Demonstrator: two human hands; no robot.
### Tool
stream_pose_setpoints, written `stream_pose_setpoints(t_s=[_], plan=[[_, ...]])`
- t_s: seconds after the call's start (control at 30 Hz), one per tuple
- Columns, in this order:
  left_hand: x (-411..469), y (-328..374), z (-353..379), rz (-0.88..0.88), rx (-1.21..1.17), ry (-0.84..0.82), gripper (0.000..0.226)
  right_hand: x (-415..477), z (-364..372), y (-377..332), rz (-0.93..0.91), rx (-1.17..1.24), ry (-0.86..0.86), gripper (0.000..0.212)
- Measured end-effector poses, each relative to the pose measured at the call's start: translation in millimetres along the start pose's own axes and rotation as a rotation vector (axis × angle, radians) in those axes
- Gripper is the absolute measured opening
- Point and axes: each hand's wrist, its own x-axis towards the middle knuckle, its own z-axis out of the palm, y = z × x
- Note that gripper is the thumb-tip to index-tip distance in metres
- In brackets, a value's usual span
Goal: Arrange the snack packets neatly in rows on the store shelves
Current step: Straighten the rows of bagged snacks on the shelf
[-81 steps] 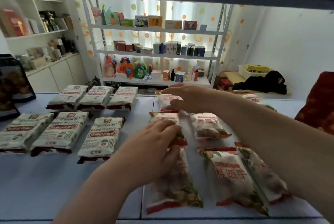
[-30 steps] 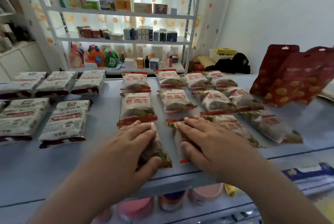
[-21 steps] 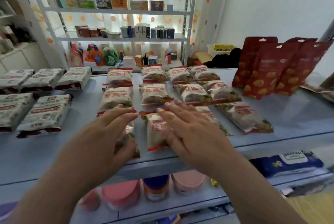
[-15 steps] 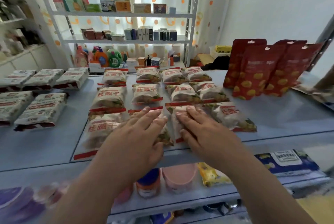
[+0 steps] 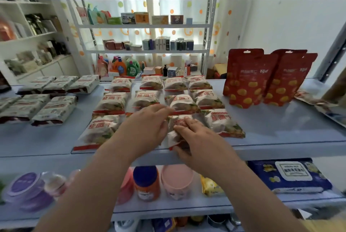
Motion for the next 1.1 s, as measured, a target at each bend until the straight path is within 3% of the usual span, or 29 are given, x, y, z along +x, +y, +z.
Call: stream_pose_setpoints(t_s=[0.13, 0.27, 0.37, 0.5, 0.93, 1.1], plan=[[77, 1, 8, 0.093, 0.057, -0.186, 0.052, -1, -2, -1, -0.019, 0.009, 0.009, 0.057], [108, -10, 20, 0.081, 0.048, -0.357, 0.042, -1, -4, 0, -0.023, 0.022, 0.020, 0.057], [114, -18, 22, 0.156, 0.158, -0.322, 0.039, 1, -6, 1, -0.016, 0.016, 0.013, 0.056], [120, -26, 25, 0.112, 0.211, -0.343, 0.043, -1, -8, 0, 0.010, -0.005, 0.015, 0.053], [119, -27, 26, 0.106, 0.194, -0.310, 0.041, 7, -6, 2, -0.006, -0.084, 0.032, 0.054], [88, -1, 16, 0.093, 0.095, -0.102, 0.034, -2, -16, 37, 0.095, -0.032, 0.184, 0.057]])
